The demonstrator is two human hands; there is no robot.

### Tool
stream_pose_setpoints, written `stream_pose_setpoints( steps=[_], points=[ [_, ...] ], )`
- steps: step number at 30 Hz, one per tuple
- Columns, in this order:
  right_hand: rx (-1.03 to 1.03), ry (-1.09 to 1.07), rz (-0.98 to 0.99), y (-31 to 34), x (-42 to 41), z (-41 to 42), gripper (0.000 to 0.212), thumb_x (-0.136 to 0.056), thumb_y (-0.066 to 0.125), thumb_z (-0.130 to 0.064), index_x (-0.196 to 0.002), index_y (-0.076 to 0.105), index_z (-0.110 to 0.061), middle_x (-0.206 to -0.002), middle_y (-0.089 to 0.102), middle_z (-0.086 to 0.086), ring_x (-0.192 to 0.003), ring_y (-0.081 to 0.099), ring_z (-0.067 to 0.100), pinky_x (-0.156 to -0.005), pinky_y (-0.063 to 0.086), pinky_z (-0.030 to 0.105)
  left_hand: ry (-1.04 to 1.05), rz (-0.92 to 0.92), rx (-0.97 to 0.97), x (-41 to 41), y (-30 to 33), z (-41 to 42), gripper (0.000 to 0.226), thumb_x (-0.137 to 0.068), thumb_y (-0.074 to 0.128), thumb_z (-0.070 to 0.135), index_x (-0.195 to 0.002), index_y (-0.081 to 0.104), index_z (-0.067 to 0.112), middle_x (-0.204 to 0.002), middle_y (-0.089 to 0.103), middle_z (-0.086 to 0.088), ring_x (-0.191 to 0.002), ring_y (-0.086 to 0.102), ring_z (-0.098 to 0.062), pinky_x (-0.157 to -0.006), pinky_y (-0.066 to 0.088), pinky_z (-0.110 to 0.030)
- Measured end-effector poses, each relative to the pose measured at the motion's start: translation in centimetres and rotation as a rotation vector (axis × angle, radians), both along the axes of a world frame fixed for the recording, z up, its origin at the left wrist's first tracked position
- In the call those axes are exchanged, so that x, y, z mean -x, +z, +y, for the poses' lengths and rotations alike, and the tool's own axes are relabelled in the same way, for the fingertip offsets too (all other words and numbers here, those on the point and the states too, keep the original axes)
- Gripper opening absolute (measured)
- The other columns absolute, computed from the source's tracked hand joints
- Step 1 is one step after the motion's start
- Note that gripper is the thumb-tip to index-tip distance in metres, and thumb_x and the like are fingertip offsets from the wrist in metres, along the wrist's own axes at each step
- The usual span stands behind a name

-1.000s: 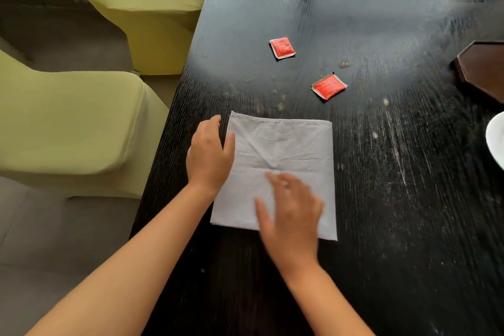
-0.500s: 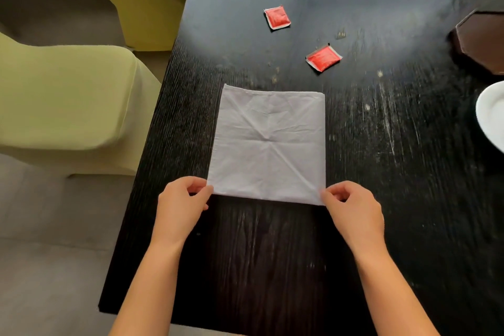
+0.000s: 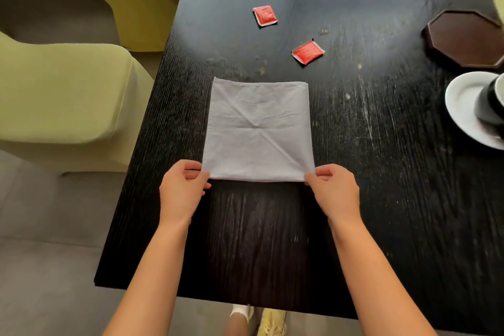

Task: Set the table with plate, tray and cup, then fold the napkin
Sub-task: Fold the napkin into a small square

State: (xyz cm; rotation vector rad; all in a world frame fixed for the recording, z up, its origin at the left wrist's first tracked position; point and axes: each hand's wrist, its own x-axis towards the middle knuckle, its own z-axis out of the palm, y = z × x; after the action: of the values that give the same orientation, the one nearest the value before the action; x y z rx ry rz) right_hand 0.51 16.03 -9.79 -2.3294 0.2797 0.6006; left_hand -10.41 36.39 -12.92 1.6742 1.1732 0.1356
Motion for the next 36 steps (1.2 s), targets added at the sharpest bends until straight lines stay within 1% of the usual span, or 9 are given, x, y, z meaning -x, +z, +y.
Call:
stream_pose_setpoints(
  steps=[3, 7, 13, 16, 18, 21, 25, 29, 36],
  points=[
    [-0.001, -0.032, -0.025, 0.3, 0.5, -1.8, 0.004, -0.078, 0.065, -0.024, -0.076, 0.063, -0.027, -0.074, 0.066, -0.012, -0.084, 0.064, 0.018, -0.091, 0.048, 0.048, 0.021, -0.016, 0.06, 0.7, 0.0, -1.4, 0.019, -0.078, 0.068, 0.011, -0.094, 0.066, 0.02, -0.071, 0.069, 0.002, -0.062, 0.064, -0.007, -0.058, 0.045, -0.021],
    [0.015, -0.081, 0.006, 0.6, 3.1, -5.9, 0.006, -0.078, 0.067, -0.025, -0.084, 0.068, -0.025, -0.079, 0.069, -0.01, -0.079, 0.065, 0.011, -0.083, 0.054, 0.045, -0.084, 0.044, 0.017, 3.1, 0.5, -5.0, 0.02, -0.076, 0.072, 0.014, -0.078, 0.064, 0.033, -0.074, 0.069, 0.008, -0.07, 0.065, -0.004, -0.068, 0.051, -0.021],
    [0.078, -0.077, 0.019, 0.5, 7.6, -10.6, 0.008, -0.082, 0.067, -0.027, -0.081, 0.061, -0.032, -0.077, 0.067, -0.011, -0.075, 0.062, 0.005, -0.087, 0.052, 0.045, -0.195, 0.099, -0.112, 6.9, 1.7, -9.9, 0.021, -0.079, 0.07, 0.015, -0.08, 0.062, 0.035, -0.072, 0.064, 0.007, -0.065, 0.058, -0.005, -0.055, 0.046, -0.009],
    [0.205, 0.004, -0.047, 0.4, 9.1, -11.6, 0.013, -0.083, 0.064, -0.031, -0.095, 0.059, -0.03, -0.081, 0.066, -0.013, -0.079, 0.059, 0.009, -0.096, 0.042, 0.041, -0.278, 0.171, -0.219, 7.7, 2.1, -10.7, 0.016, -0.082, 0.067, 0.023, -0.096, 0.063, 0.03, -0.083, 0.062, 0.007, -0.068, 0.055, -0.007, -0.058, 0.042, -0.012],
    [0.343, 0.106, -0.319, 0.2, 9.6, -11.7, 0.033, -0.084, 0.062, -0.03, -0.116, 0.057, -0.02, -0.099, 0.067, -0.002, -0.093, 0.058, 0.02, -0.089, 0.037, 0.042, -0.316, 0.164, -0.447, 7.5, 2.2, -11.0, 0.041, -0.085, 0.061, 0.033, -0.124, 0.051, 0.022, -0.114, 0.058, 0.0, -0.098, 0.056, -0.013, -0.079, 0.05, -0.028],
    [0.355, 0.301, -0.598, -0.1, 9.8, -8.9, 0.052, -0.089, 0.044, -0.029, -0.138, 0.041, -0.011, -0.14, 0.049, 0.011, -0.129, 0.044, 0.032, -0.1, 0.032, 0.05, -0.474, 0.004, -0.729, 4.9, 2.2, -12.8, 0.056, -0.092, 0.041, 0.035, -0.143, 0.029, 0.015, -0.151, 0.031, -0.012, -0.14, 0.024, -0.023, -0.111, 0.023, -0.046],
    [0.415, 0.6, -0.451, -2.9, 9.1, -4.2, 0.058, -0.095, 0.012, -0.037, -0.146, -0.002, -0.015, -0.157, -0.004, 0.004, -0.144, -0.009, 0.021, -0.117, -0.005, 0.048, -0.753, 0.122, -0.731, 0.9, -0.4, -15.1, 0.057, -0.095, 0.023, 0.032, -0.147, -0.001, 0.028, -0.156, -0.007, -0.005, -0.146, -0.005, -0.021, -0.115, -0.007, -0.048],
    [0.455, 0.632, -0.385, -5.8, 8.4, -4.0, 0.058, -0.09, -0.006, -0.039, -0.142, -0.017, -0.015, -0.153, -0.021, -0.001, -0.138, -0.026, 0.014, -0.115, -0.013, 0.043, -0.803, 0.264, -0.776, 0.6, -3.4, -14.6, 0.053, -0.091, 0.006, 0.04, -0.143, -0.008, 0.034, -0.158, -0.006, -0.001, -0.145, -0.008, -0.017, -0.115, -0.005, -0.049],
    [0.502, 0.743, -0.425, -5.9, 6.7, -7.5, 0.064, -0.091, 0.011, -0.043, -0.144, -0.009, -0.015, -0.152, -0.015, -0.002, -0.141, -0.016, 0.013, -0.116, -0.009, 0.044, -0.895, 0.223, -0.854, 1.6, -3.8, -12.2, 0.062, -0.087, 0.025, 0.052, -0.145, 0.012, 0.034, -0.157, 0.014, -0.005, -0.143, 0.007, -0.018, -0.114, 0.009, -0.049]
  ],
)
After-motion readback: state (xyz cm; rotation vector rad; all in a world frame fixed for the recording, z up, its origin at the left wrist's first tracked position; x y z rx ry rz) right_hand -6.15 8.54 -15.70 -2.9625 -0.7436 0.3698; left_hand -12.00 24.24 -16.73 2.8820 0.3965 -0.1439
